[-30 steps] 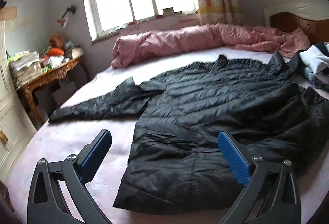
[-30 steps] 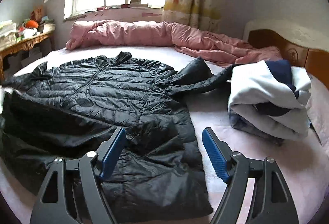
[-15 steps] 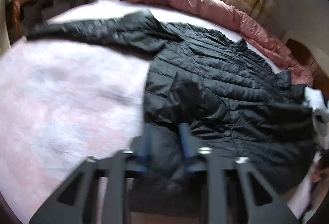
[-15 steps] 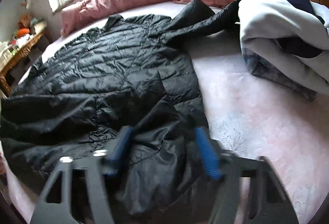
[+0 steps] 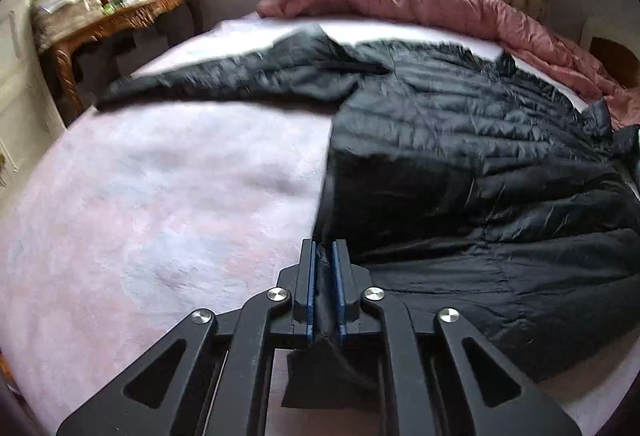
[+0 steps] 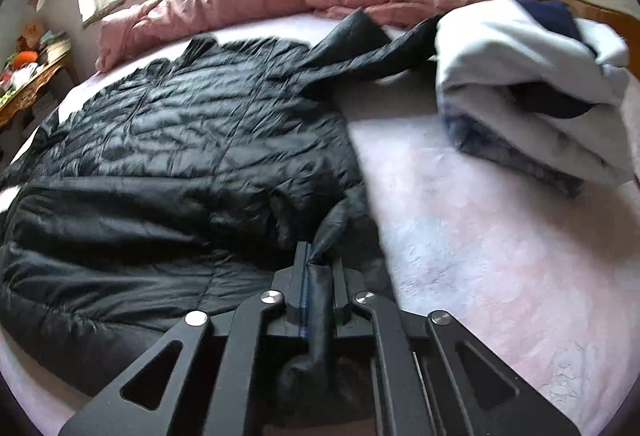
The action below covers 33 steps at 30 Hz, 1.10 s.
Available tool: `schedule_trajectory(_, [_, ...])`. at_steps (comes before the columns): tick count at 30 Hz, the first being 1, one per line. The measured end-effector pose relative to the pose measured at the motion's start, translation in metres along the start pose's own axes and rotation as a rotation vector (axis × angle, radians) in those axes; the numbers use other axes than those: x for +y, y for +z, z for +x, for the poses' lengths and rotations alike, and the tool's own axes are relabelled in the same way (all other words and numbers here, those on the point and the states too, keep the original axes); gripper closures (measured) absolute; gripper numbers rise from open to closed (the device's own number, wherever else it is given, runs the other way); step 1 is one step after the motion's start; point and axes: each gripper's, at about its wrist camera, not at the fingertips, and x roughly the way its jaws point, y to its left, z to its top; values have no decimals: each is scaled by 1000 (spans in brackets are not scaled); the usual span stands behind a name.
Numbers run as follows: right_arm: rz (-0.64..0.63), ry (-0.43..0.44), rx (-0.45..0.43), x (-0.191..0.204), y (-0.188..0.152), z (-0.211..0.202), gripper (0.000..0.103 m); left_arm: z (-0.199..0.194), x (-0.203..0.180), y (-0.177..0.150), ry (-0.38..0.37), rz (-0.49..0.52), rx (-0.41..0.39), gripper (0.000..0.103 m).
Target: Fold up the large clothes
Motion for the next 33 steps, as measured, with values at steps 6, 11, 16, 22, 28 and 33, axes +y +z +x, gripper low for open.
schedule_trajectory(6, [8, -13, -190, 8, 2, -41, 59, -76, -25, -4, 96, 28, -417, 28])
schedule_trajectory(11, [-33, 111, -316, 33, -5, -87, 22, -107, -71, -13, -298, 143, -425, 24])
schedule_trajectory(16, [-164, 303, -183, 77, -17, -78, 15, -68, -129, -16, -492, 214, -155, 24])
schedule_trajectory(22, [-320, 245, -30, 121, -38, -43, 14, -14, -168, -30, -316, 294, 16, 22])
schedule_trajectory(28, [-348, 214, 11, 127, -47, -30, 13, -24, -168, -31, -304, 292, -29, 24])
schedule_trajectory(33, [-268, 245, -100, 108, -24, -44, 13, -34, -140, -8, -322, 209, -130, 25])
